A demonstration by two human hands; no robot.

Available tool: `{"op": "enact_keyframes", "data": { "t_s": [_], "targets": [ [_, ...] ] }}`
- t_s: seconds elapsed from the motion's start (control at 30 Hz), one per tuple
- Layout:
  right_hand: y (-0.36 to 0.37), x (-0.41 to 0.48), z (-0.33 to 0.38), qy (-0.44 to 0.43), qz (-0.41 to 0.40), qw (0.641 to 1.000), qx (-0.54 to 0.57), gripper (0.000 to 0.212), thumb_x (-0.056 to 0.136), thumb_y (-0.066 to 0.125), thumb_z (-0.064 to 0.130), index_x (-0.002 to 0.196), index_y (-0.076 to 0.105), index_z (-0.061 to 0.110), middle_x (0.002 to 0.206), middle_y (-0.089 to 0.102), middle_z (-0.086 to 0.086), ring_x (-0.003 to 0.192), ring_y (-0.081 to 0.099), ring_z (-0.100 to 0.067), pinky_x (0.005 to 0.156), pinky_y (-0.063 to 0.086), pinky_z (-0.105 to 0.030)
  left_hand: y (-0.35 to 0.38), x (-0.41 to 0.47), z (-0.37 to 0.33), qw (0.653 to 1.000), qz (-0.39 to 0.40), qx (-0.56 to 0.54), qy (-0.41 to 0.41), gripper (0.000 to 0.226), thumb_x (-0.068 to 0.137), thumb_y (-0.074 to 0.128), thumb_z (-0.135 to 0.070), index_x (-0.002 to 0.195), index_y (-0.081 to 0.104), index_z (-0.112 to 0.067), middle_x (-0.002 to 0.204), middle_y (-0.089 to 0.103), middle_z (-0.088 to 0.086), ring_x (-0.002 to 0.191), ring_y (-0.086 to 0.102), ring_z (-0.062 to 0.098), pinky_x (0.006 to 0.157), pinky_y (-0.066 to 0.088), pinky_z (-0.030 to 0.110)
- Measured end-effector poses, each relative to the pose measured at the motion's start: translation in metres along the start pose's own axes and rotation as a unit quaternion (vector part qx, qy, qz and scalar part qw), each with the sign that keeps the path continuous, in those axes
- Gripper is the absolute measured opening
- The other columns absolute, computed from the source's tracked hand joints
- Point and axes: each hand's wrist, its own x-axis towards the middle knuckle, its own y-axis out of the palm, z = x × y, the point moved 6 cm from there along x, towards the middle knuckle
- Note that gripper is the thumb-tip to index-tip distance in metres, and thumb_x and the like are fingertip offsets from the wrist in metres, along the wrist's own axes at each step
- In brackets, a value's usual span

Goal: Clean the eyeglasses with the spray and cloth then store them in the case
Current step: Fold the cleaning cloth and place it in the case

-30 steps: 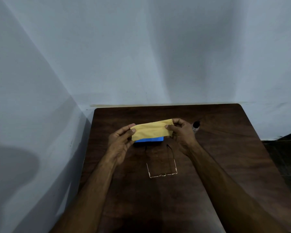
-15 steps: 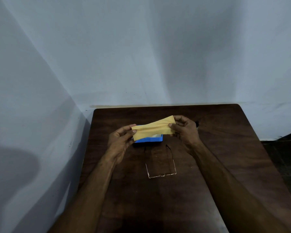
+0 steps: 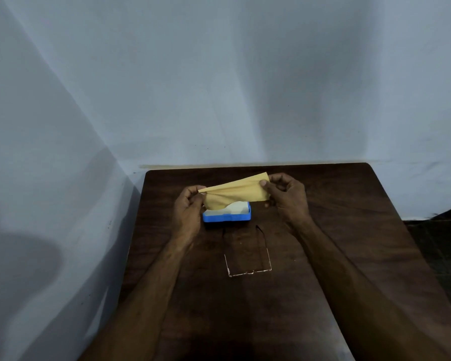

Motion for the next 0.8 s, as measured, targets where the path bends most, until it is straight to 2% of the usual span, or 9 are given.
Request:
{"op": "enact_keyframes", "data": {
  "t_s": [0.1, 0.23, 0.37, 0.47, 0.53, 0.67, 0.8],
  "targets": [
    [-0.001, -0.001, 0.009, -0.014, -0.007, 1.000, -0.010, 0.017, 0.093, 0.076, 0.016, 0.101, 0.071, 0.002, 0.082, 0.073, 0.003, 0.069, 0.064, -0.007, 0.050, 0.055, -0.031, 0.002, -0.003, -0.008, 0.999, -0.010, -0.032, 0.020, 0.017, 0.105, 0.055, 0.000, 0.112, 0.067, -0.008, 0.098, 0.071, 0.001, 0.089, 0.066, 0.012, 0.069, 0.056, 0.021],
    [-0.003, -0.002, 0.016, -0.014, -0.018, 1.000, 0.007, 0.020, 0.093, 0.075, 0.013, 0.104, 0.071, -0.003, 0.079, 0.072, 0.004, 0.069, 0.064, -0.003, 0.051, 0.056, -0.027, 0.005, -0.004, -0.013, 0.998, -0.010, -0.057, 0.033, 0.016, 0.105, 0.060, -0.007, 0.109, 0.071, -0.019, 0.099, 0.075, -0.002, 0.096, 0.068, 0.015, 0.074, 0.057, 0.029],
    [-0.005, -0.003, 0.016, -0.002, -0.008, 0.999, 0.045, 0.015, 0.094, 0.073, 0.009, 0.104, 0.072, -0.002, 0.085, 0.073, -0.001, 0.073, 0.066, -0.005, 0.052, 0.056, -0.025, 0.010, -0.008, -0.016, 0.994, -0.001, -0.108, -0.005, 0.013, 0.105, 0.061, -0.015, 0.110, 0.072, -0.018, 0.108, 0.074, 0.004, 0.102, 0.069, 0.018, 0.065, 0.061, 0.026],
    [-0.006, -0.003, 0.015, 0.012, 0.011, 0.998, 0.060, 0.013, 0.094, 0.073, 0.010, 0.105, 0.073, 0.002, 0.088, 0.075, 0.000, 0.077, 0.067, -0.008, 0.055, 0.058, -0.026, 0.012, -0.009, -0.015, 0.989, 0.003, -0.139, -0.047, 0.011, 0.104, 0.063, -0.017, 0.108, 0.074, -0.016, 0.118, 0.071, 0.013, 0.109, 0.069, 0.027, 0.067, 0.065, 0.031],
    [-0.006, -0.003, 0.015, 0.027, 0.029, 0.997, 0.067, 0.015, 0.093, 0.074, 0.007, 0.106, 0.073, 0.000, 0.089, 0.076, 0.000, 0.078, 0.068, -0.009, 0.058, 0.059, -0.027, 0.012, -0.010, -0.015, 0.985, 0.020, -0.157, -0.063, 0.012, 0.101, 0.066, -0.013, 0.111, 0.073, -0.012, 0.117, 0.074, 0.011, 0.106, 0.072, 0.025, 0.068, 0.066, 0.032],
    [-0.006, -0.004, 0.016, 0.031, 0.048, 0.997, 0.056, 0.024, 0.090, 0.075, 0.000, 0.112, 0.070, -0.005, 0.098, 0.077, -0.010, 0.086, 0.072, -0.014, 0.059, 0.060, -0.026, 0.010, -0.014, -0.021, 0.992, 0.037, -0.112, -0.040, 0.022, 0.096, 0.071, -0.004, 0.116, 0.071, -0.013, 0.098, 0.082, -0.006, 0.091, 0.078, 0.013, 0.071, 0.066, 0.029],
    [-0.005, -0.004, 0.020, -0.006, 0.038, 0.999, 0.033, 0.018, 0.092, 0.073, 0.002, 0.109, 0.070, -0.002, 0.108, 0.072, -0.026, 0.089, 0.068, -0.021, 0.064, 0.057, -0.033, 0.007, -0.011, -0.032, 0.997, 0.026, -0.073, 0.008, 0.028, 0.094, 0.072, 0.002, 0.108, 0.071, -0.022, 0.100, 0.082, -0.004, 0.088, 0.078, 0.010, 0.068, 0.066, 0.029]
  ]
}}
